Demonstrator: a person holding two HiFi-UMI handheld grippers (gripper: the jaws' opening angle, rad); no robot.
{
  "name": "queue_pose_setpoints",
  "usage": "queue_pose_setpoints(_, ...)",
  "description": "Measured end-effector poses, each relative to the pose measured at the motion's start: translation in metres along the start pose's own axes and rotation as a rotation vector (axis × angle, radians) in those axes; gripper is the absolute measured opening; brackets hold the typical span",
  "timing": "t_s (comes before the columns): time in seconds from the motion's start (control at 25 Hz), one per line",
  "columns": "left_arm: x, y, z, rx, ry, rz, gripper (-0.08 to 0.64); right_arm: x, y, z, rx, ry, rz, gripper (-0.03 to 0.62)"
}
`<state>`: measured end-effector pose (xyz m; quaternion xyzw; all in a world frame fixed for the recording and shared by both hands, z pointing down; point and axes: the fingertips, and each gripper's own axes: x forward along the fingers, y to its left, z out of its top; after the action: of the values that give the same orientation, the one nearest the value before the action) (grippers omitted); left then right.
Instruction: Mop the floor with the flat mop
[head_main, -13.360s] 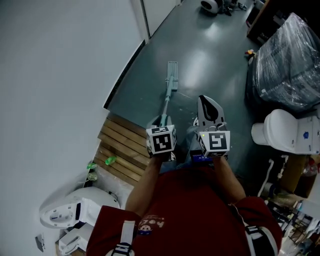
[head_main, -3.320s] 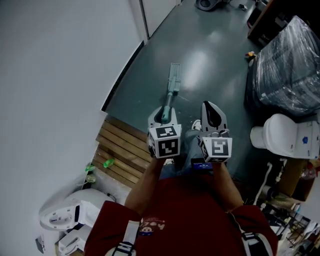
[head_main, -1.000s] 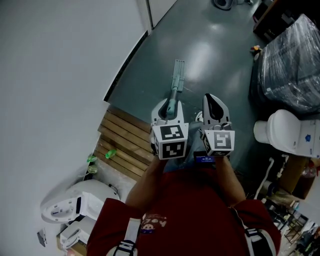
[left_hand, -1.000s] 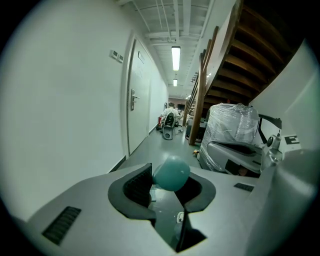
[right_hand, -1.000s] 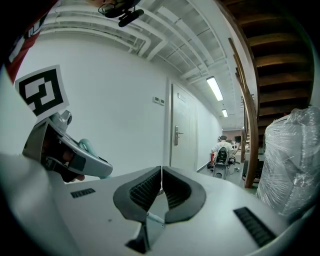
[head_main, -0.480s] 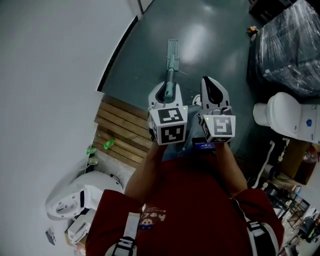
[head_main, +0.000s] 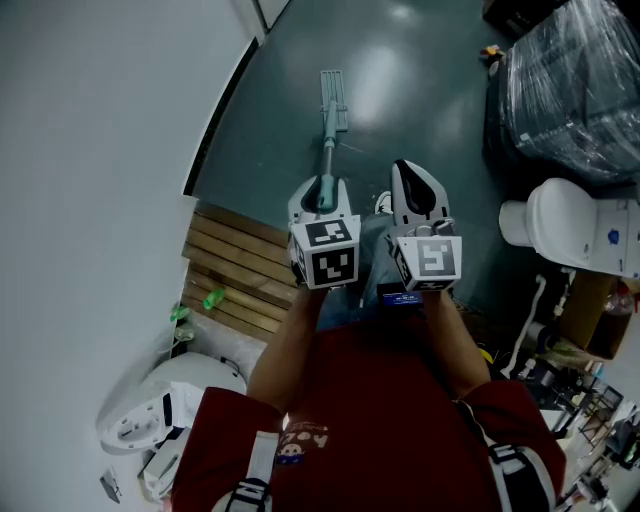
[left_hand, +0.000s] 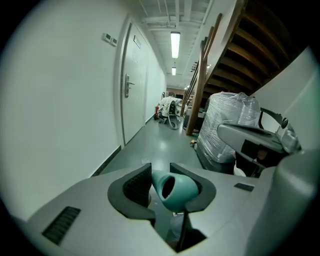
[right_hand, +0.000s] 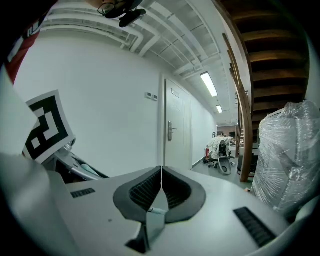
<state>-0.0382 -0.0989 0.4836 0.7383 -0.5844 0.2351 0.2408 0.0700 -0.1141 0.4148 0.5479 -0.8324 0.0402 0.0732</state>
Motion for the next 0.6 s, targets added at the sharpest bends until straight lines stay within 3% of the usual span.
queue_pose_setpoints(0.6, 0.069, -0.005, 0.010, 0.016, 0.058, -0.007, 0.130, 0.034, -0.035, -0.015, 0.022, 0.031, -0.005, 0.020)
